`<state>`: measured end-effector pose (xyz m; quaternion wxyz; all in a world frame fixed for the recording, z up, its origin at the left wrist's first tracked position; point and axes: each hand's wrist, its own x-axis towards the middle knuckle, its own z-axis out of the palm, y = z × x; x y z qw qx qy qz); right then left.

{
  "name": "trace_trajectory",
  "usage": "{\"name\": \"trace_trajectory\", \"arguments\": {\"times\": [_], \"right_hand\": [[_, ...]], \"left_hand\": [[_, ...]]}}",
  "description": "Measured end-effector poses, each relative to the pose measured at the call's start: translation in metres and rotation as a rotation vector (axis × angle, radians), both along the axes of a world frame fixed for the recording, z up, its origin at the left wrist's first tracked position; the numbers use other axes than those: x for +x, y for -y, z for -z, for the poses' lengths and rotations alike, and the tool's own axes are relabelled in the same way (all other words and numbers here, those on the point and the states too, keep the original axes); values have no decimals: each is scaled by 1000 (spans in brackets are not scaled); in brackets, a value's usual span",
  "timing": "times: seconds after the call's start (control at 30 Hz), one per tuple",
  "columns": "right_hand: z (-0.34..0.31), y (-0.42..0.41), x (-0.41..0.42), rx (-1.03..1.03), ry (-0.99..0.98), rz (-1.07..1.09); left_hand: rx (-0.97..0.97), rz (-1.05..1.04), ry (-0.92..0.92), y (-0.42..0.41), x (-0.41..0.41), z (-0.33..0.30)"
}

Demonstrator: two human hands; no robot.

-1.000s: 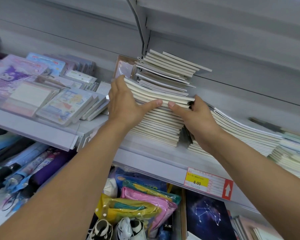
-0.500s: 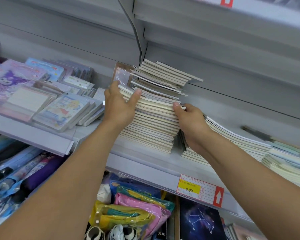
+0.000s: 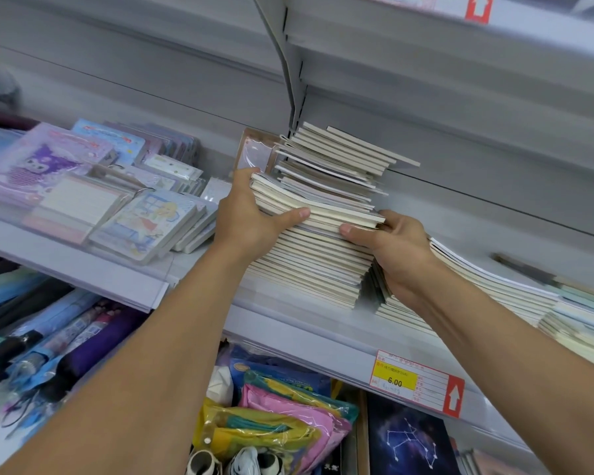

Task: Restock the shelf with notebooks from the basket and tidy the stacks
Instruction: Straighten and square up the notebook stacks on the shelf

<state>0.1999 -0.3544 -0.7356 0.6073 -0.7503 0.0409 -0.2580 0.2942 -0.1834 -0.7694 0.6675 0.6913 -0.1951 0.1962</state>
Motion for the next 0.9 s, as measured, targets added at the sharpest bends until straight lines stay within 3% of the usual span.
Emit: {"name": "trace_trajectory", "arguments": {"times": [0.3,0.57,0.7,0.9], "right_hand": [[4,-12,-3,-7,112,-5],[-4,-3,-10,-78,-38,50],[-12,-6,-6,-16,-139,92],[-11,-13,-3,95,-66,160]], "left_hand": [[-47,-14,51,-3,4,4],[-51,4,87,-3,2,7],[-24,35,103,-3,0,8],[-13,38,72,-4,-1,8]]}}
